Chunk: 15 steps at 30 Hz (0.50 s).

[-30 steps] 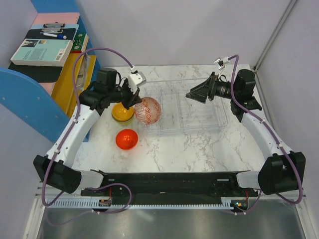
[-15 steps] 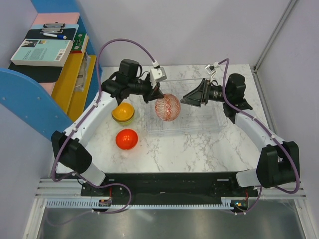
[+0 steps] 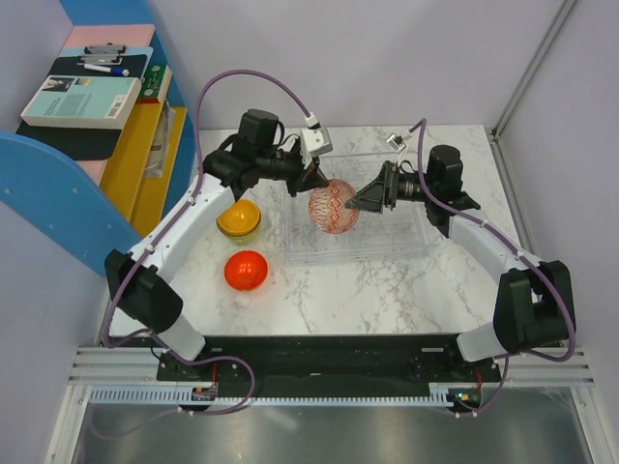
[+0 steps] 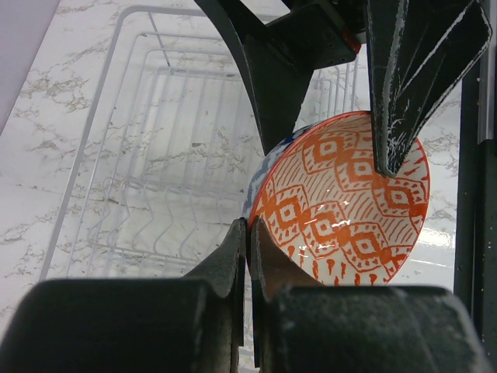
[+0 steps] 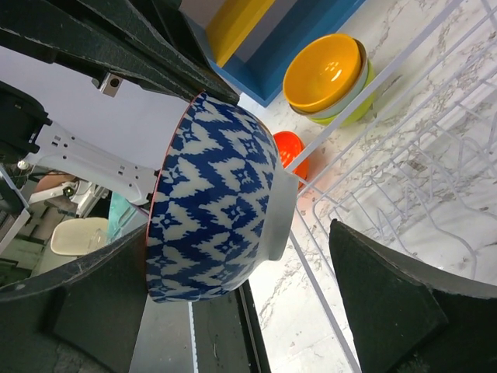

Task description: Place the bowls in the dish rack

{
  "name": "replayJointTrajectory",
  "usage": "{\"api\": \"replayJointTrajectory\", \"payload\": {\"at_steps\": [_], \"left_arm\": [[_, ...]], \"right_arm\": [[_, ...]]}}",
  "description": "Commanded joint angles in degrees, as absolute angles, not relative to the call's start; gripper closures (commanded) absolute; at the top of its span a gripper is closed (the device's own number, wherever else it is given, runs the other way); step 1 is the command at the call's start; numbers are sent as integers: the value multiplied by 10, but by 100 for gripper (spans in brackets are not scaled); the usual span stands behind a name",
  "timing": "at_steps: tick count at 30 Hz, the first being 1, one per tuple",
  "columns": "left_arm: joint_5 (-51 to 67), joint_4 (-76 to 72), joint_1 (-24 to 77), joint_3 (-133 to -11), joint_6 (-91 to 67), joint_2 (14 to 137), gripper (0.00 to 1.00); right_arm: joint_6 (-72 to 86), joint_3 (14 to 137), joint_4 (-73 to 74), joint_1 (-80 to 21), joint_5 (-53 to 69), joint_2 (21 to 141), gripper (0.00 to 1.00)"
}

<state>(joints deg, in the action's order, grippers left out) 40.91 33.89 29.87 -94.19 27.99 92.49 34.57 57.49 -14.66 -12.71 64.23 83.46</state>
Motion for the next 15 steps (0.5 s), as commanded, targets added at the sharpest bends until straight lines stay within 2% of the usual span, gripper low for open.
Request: {"api": "replayJointTrajectory", "payload": {"at_steps": [1,9,15], "left_arm": [[419,299,306,-982,284,929,98],[414,298,309,-989,287,937,98],[410,299,310,-979,289,935,98]], "right_arm": [[320,589,-144,-136,667,843,2],[351,583,-178,-142,692,846,3],[386,571,-230,-142,704,843,10]]}}
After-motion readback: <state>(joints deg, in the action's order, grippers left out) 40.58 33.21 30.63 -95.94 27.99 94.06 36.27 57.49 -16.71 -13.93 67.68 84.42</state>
